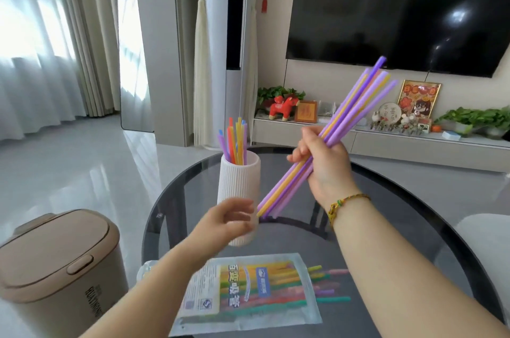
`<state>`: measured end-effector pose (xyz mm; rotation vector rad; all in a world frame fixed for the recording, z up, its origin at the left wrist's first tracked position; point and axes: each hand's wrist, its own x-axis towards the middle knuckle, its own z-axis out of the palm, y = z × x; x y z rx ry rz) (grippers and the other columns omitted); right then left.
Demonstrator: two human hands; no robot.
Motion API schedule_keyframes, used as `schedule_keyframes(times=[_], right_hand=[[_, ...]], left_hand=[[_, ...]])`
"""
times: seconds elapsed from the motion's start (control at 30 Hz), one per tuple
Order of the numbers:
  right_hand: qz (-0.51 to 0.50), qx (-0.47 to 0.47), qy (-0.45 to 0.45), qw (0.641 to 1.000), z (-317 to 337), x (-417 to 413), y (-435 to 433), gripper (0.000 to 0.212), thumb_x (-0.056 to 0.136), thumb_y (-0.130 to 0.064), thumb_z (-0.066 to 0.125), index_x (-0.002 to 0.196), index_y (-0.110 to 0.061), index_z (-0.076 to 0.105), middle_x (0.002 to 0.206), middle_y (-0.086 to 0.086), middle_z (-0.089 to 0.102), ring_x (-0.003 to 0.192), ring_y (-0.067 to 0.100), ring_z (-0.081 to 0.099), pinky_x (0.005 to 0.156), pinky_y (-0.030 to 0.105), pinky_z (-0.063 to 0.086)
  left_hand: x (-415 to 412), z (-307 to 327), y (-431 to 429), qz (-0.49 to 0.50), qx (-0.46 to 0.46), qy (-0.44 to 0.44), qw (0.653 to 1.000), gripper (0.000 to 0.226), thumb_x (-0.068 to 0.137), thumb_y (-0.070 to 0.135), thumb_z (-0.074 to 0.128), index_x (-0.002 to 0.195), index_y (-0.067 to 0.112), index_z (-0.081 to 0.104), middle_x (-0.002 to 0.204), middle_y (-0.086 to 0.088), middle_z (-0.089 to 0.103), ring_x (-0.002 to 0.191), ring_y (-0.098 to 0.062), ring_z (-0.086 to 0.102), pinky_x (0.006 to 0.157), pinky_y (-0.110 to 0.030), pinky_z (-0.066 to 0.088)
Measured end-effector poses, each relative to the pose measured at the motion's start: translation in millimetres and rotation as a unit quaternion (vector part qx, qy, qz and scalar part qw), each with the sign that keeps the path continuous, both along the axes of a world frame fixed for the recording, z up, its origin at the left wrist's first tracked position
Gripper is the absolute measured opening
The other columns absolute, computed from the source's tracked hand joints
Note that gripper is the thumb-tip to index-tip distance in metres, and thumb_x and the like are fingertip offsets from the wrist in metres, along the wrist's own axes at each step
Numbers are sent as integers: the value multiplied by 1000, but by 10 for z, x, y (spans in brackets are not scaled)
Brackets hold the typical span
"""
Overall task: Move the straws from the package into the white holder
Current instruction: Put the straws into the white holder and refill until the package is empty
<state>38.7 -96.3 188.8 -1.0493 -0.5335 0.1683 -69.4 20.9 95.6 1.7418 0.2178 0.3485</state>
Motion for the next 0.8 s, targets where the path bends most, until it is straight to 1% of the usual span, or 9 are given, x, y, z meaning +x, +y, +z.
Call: schedule_keyframes(times=[0.1,0.17,0.23,0.3,0.43,0.53,0.6,0.7,0.8], right_hand=[[-43,30,-5,999,248,202,174,25,90,-7,46,66,-15,48,32,-8,45,33,4,46,47,22,51],[-61,52,-4,997,389,311,324,24,90,-8,46,67,-16,48,33,-9,45,32,4,48,50,26,49],[-78,66,-2,995,484,388,474,26,89,-8,46,64,-16,48,31,-8,45,31,5,48,51,27,48],[-88,55,-10,995,501,444,633,28,88,-9,46,63,-18,48,29,-8,45,31,4,48,52,27,47],[-91,-8,-44,995,381,534,872,26,87,-8,47,62,-16,47,32,-6,46,32,4,48,49,22,48],[-80,-64,-74,992,242,586,975,29,88,-8,47,60,-17,48,43,0,47,31,1,48,40,8,43],[-72,-111,-86,988,134,584,1025,30,88,-11,48,59,-18,48,44,-4,50,40,3,52,47,13,45],[-59,-156,-85,982,-7,578,1074,26,89,-16,48,63,-22,49,59,-5,56,61,9,56,62,23,45],[-40,-192,-92,976,-84,580,1088,27,89,-18,47,64,-25,52,76,-3,61,81,17,58,74,29,46]], left_hand=[[133,165,282,148,-6,-60,987,25,82,4,55,92,26,54,99,7,60,95,-13,58,89,-34,44],[250,236,416,203,-4,-90,975,34,81,10,60,110,22,48,110,4,55,99,-15,53,89,-34,42],[361,246,497,195,26,-84,977,64,76,22,67,130,22,33,122,4,44,110,-15,45,94,-34,37],[473,218,551,172,62,-59,981,87,70,29,72,138,24,17,135,1,37,122,-18,38,99,-37,32],[658,127,608,149,70,-58,985,105,65,28,76,140,29,3,143,1,32,130,-16,31,100,-33,28],[733,88,630,112,65,-87,988,101,64,21,78,137,29,10,123,19,43,112,3,43,88,-9,32],[751,79,619,112,71,-101,986,90,63,19,79,131,30,22,106,29,45,95,15,46,67,6,36],[769,66,623,131,79,-108,982,73,62,22,79,116,35,33,98,27,48,90,9,49,58,6,37],[775,67,640,131,85,-100,983,62,62,24,79,104,40,37,97,22,51,90,4,51,57,-2,42]])
